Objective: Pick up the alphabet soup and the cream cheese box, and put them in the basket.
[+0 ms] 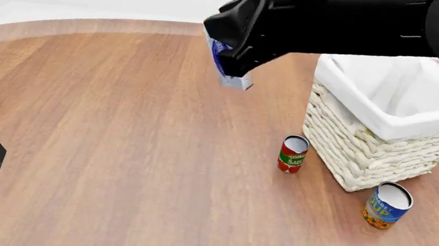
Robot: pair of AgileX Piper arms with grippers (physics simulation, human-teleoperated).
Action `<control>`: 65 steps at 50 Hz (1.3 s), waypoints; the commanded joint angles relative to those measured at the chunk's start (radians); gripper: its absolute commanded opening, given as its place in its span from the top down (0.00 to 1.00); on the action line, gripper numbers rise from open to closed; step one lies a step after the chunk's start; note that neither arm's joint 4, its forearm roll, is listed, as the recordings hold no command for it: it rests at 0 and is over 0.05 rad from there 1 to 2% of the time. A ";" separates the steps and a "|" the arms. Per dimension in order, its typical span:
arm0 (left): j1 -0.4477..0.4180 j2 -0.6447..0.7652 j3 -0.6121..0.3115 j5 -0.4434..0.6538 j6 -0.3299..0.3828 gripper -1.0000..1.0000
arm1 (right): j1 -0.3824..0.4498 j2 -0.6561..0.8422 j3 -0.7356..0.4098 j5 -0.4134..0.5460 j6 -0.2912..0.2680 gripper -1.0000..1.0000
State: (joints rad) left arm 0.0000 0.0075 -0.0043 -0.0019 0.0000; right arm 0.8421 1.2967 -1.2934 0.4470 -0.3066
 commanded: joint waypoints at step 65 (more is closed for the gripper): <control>0.000 0.000 0.000 0.000 0.000 0.00 | -0.393 0.026 -0.075 0.050 0.048 1.00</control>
State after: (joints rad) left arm 0.0000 0.0075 -0.0043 -0.0019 0.0000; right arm 0.4993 1.3360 -1.3533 0.4868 -0.2665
